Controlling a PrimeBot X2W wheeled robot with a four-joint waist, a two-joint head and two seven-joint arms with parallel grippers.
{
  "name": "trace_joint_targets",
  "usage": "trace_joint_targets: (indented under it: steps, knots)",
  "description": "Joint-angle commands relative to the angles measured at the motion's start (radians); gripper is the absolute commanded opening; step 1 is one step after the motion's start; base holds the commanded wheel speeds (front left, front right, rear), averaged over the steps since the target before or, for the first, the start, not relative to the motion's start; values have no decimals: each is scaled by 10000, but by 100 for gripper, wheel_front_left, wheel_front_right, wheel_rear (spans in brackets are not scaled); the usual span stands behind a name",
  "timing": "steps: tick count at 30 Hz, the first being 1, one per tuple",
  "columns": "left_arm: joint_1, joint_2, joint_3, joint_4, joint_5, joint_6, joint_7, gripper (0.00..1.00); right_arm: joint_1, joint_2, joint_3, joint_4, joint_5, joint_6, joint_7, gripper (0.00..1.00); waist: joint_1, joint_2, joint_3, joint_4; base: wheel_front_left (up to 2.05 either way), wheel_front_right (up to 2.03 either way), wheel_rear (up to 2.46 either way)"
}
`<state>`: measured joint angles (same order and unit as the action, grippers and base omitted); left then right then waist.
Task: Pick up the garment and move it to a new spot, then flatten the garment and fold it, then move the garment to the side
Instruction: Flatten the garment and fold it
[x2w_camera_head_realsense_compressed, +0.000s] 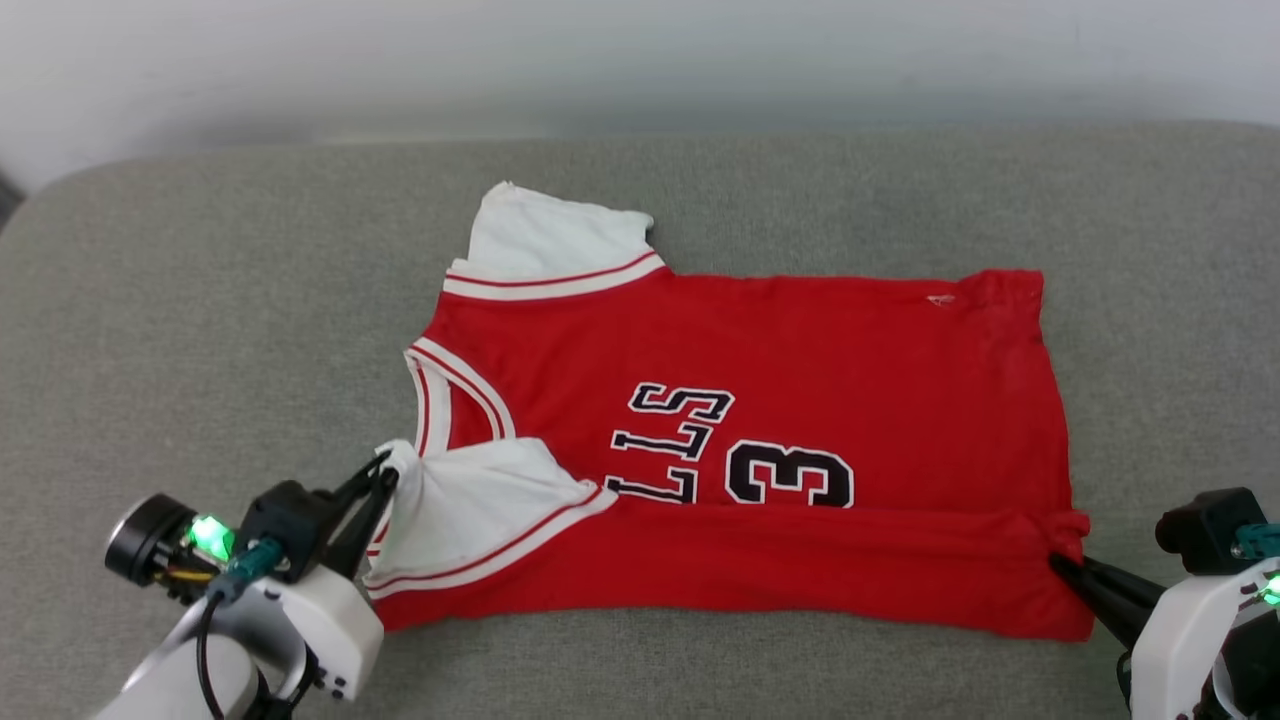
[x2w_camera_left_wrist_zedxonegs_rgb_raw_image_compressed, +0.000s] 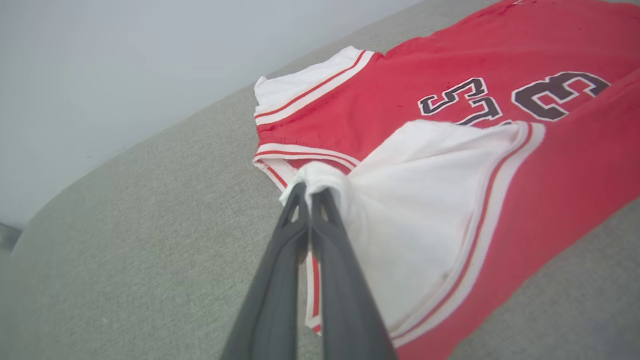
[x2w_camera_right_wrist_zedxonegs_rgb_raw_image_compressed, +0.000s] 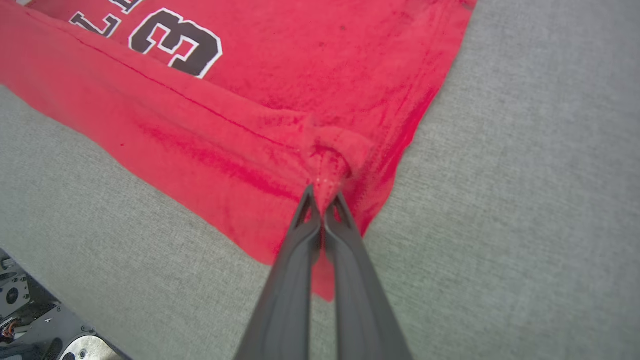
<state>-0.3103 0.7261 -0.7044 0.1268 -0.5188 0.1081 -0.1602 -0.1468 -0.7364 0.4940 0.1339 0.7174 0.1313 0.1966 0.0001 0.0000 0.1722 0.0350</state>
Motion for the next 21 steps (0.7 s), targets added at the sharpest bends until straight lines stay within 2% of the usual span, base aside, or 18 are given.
trace_joint_targets:
  steps: [1, 9, 17, 18, 19, 20, 21]
  knots:
    - [-253, -72, -6, 132, 56, -91, -34, 0, 83, 85, -90, -74, -60, -11, 89, 0, -1, 0, 365, -94, 0, 0, 0]
    - [-1421, -622, -184, 2028, 78, -896, -298, 0, -255, 486, -581, -318, -635, -11, 621, 0, -1, 0, 1364, -249, 0, 0, 0]
    - [-1844, -1208, -544, 3540, 93, -1484, -466, 0, -409, 859, -531, 58, -917, -12, 943, 0, -1, 0, 1407, -231, 0, 0, 0]
    - [-1841, -1299, -543, 3663, 6, -1514, -472, 0, -376, 894, -511, 94, -892, -12, 1002, 24, -1, 0, 1342, -205, 0, 0, 0]
    - [-1835, -1345, -543, 3773, -23, -1523, -492, 29, -361, 937, -527, 98, -867, -11, 995, 57, -1, 0, 1262, -181, 0, 0, 0]
    - [-1896, -1350, -538, 3848, 13, -1509, -526, 100, -345, 962, -566, 82, -857, -11, 994, 100, -1, 0, 1166, -149, 0, 0, 0]
    - [-1948, -1361, -527, 3903, 2, -1512, -518, 100, -331, 979, -605, 23, -860, -9, 969, 100, -1, 0, 1068, -118, 0, 0, 0]
